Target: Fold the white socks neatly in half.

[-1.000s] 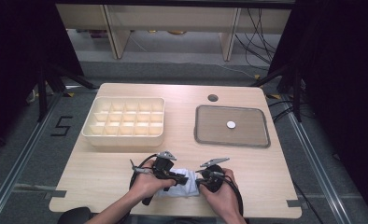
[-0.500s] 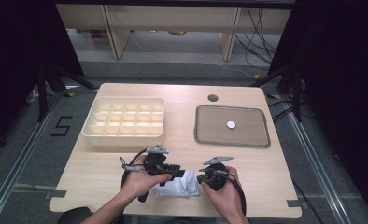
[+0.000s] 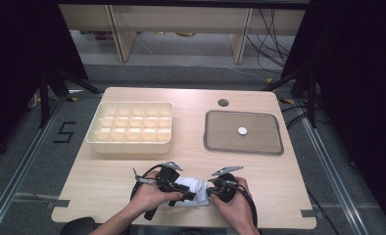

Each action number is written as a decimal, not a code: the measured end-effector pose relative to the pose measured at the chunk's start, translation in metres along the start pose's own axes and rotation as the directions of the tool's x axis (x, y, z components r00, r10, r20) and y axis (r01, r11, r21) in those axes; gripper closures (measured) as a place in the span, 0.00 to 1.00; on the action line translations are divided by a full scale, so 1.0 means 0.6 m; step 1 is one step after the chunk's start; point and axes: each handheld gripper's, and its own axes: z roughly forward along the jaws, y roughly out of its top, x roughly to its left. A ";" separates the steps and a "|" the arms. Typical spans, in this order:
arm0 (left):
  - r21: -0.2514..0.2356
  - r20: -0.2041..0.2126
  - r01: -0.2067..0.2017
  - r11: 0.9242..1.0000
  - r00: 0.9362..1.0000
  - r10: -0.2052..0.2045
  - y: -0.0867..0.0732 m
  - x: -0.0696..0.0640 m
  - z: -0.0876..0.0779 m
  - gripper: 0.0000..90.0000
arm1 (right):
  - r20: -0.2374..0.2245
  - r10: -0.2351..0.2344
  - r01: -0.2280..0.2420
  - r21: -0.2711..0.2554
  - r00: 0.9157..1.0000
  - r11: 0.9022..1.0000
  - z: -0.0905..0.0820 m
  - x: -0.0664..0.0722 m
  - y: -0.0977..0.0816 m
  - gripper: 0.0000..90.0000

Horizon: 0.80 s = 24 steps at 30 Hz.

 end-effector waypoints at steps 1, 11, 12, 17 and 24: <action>0.015 -0.004 0.001 1.000 1.000 -0.001 0.001 0.000 0.000 0.68 | -0.010 -0.001 0.001 0.002 1.000 1.000 0.002 0.000 0.000 0.96; 0.032 -0.015 -0.009 0.999 1.000 0.010 0.006 -0.002 0.015 0.90 | -0.020 0.018 -0.018 0.016 1.000 1.000 0.006 -0.001 -0.003 0.96; 0.030 -0.018 -0.016 0.999 1.000 0.017 0.007 -0.004 0.015 0.92 | -0.019 0.017 -0.017 0.017 1.000 1.000 0.006 -0.001 -0.003 0.96; 0.002 -0.004 -0.033 0.999 0.999 0.033 0.014 -0.011 0.013 0.99 | -0.010 0.004 -0.004 0.005 1.000 1.000 0.006 0.000 -0.003 0.97; -0.012 0.027 -0.046 0.999 0.999 0.047 0.018 -0.018 0.017 0.99 | -0.018 0.006 -0.006 0.005 1.000 1.000 0.007 0.001 -0.003 0.97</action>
